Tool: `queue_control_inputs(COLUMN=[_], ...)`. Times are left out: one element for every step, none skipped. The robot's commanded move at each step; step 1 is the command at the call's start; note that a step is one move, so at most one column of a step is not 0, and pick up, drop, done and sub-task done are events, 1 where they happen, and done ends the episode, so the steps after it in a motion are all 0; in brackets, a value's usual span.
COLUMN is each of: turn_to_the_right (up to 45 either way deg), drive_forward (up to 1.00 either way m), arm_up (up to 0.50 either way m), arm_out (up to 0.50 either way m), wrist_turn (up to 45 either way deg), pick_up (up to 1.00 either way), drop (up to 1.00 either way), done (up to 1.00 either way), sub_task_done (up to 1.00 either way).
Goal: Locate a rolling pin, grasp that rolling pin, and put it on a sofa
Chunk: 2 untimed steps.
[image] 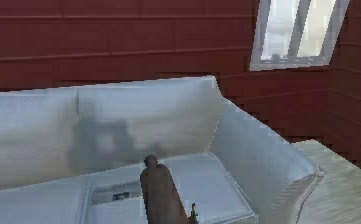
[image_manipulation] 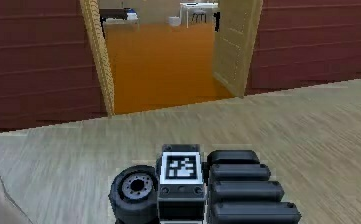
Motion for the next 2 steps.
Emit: queue_control_inputs(turn_to_the_right=[0.0,-45.0], drive_forward=[0.20,0.00], arm_up=[0.00,0.00], arm_out=[0.00,0.00], wrist_turn=[0.0,0.0], pick_up=[0.00,0.00], drop=[0.00,0.00], done=[0.00,0.00], sub_task_done=[0.00,0.00])
